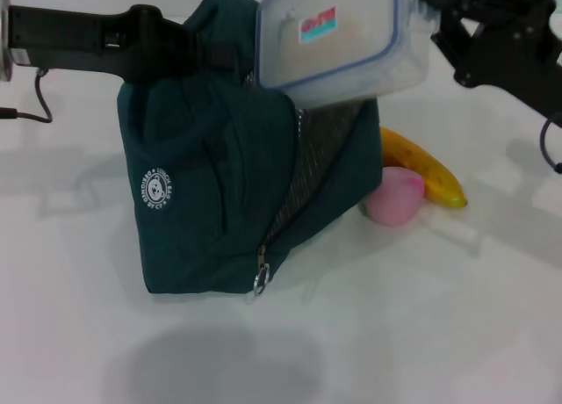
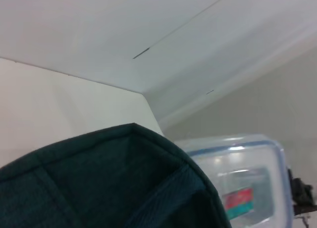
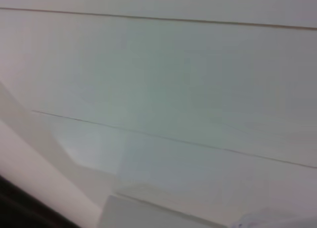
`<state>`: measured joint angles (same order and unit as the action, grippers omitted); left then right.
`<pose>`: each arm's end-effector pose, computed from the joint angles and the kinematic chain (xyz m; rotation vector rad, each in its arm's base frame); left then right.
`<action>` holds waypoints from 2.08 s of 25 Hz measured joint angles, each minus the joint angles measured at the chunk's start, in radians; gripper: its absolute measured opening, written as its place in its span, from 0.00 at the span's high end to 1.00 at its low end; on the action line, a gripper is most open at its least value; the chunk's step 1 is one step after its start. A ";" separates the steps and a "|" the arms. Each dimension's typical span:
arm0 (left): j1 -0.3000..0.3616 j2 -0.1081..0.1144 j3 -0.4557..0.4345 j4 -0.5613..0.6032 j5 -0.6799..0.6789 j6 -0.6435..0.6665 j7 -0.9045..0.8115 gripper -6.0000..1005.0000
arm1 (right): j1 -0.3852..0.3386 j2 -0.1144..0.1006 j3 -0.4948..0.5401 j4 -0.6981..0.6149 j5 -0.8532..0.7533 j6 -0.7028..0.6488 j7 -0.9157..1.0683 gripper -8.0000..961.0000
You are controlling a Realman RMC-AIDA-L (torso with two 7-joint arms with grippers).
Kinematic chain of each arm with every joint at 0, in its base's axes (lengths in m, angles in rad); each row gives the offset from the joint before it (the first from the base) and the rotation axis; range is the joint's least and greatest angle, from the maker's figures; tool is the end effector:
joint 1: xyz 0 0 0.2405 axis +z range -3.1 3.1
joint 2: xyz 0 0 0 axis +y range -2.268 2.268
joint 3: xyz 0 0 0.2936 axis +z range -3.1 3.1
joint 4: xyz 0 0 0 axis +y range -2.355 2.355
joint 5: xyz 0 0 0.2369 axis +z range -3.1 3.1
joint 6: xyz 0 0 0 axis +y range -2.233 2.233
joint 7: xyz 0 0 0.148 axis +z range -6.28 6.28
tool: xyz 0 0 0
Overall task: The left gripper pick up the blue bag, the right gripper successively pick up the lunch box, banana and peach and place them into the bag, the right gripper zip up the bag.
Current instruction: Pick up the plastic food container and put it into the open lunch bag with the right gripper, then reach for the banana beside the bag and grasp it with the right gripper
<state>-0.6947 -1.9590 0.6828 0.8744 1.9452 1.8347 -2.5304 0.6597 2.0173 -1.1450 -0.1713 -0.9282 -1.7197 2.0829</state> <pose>-0.2161 0.4118 0.0736 2.4679 1.5924 0.7557 0.2321 0.3831 -0.0217 1.7912 -1.5109 -1.5935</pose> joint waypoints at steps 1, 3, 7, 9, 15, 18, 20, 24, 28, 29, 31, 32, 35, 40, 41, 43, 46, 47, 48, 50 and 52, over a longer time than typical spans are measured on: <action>0.000 0.000 -0.001 0.000 0.000 0.000 0.001 0.96 | -0.002 0.000 -0.009 0.000 0.000 0.008 -0.001 0.90; 0.001 0.000 -0.003 0.000 0.000 0.000 0.002 0.96 | -0.004 0.000 -0.022 0.000 0.000 0.021 -0.003 0.89; 0.002 0.000 -0.002 -0.001 0.000 0.000 0.002 0.96 | -0.004 0.000 -0.049 -0.002 -0.008 0.053 -0.012 0.88; 0.001 0.000 -0.001 -0.008 0.000 0.000 0.004 0.96 | 0.001 0.003 -0.067 -0.006 -0.013 0.082 -0.014 0.88; -0.007 0.004 0.000 -0.041 0.000 0.000 0.008 0.96 | 0.042 0.010 -0.101 -0.012 -0.019 0.168 -0.024 0.86; -0.007 0.001 0.001 -0.041 0.000 0.000 0.010 0.96 | 0.080 0.011 -0.122 -0.009 -0.019 0.226 -0.026 0.85; -0.008 0.000 0.001 -0.043 0.000 0.000 0.011 0.96 | 0.099 0.011 -0.133 -0.004 -0.016 0.253 -0.024 0.85; -0.011 -0.001 0.002 -0.059 0.003 -0.002 0.020 0.96 | 0.126 0.011 -0.152 -0.001 -0.014 0.295 -0.020 0.84; -0.010 -0.002 0.001 -0.062 0.003 -0.003 0.023 0.96 | 0.149 0.011 -0.181 -0.001 -0.013 0.324 -0.013 0.83; -0.009 -0.003 0.001 -0.062 0.003 -0.003 0.024 0.96 | 0.156 0.011 -0.200 -0.005 -0.013 0.338 -0.011 0.82; -0.006 -0.003 0.001 -0.063 0.003 -0.004 0.024 0.96 | 0.156 0.011 -0.202 -0.009 -0.004 0.338 -0.013 0.82; -0.005 -0.003 0.001 -0.063 0.003 -0.004 0.024 0.96 | 0.153 0.011 -0.202 -0.011 0.007 0.337 -0.020 0.82; 0.000 -0.002 -0.002 -0.063 0.004 -0.006 0.025 0.96 | 0.135 0.011 -0.205 -0.019 0.035 0.332 -0.039 0.81; 0.008 0.003 -0.007 -0.062 0.006 -0.012 0.027 0.96 | 0.097 0.011 -0.206 -0.031 0.062 0.322 -0.070 0.79; 0.010 0.003 -0.007 -0.061 0.006 -0.012 0.027 0.96 | 0.085 0.011 -0.204 -0.039 0.065 0.319 -0.076 0.79; 0.010 0.004 -0.008 -0.060 0.006 -0.015 0.027 0.96 | 0.059 0.011 -0.202 -0.064 0.066 0.318 -0.081 0.76; 0.012 0.006 -0.008 -0.059 0.007 -0.024 0.027 0.96 | 0.020 0.011 -0.196 -0.096 0.071 0.316 -0.104 0.70; 0.014 0.009 -0.008 -0.058 0.007 -0.030 0.027 0.96 | 0.011 0.010 -0.194 -0.102 0.077 0.313 -0.116 0.69; 0.016 0.010 -0.008 -0.058 0.007 -0.033 0.027 0.96 | 0.002 0.009 -0.194 -0.104 0.083 0.308 -0.133 0.68; 0.020 0.015 -0.008 -0.057 0.007 -0.037 0.030 0.96 | -0.013 0.002 -0.192 -0.112 0.093 0.299 -0.168 0.67; 0.028 0.020 -0.008 -0.057 0.006 -0.038 0.031 0.96 | -0.034 -0.008 -0.183 -0.136 0.097 0.293 -0.221 0.66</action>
<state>-0.6671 -1.9389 0.6748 0.8177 1.9509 1.7967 -2.4992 0.6253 2.0094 -1.3281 -0.3072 -0.8308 -1.4267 1.8616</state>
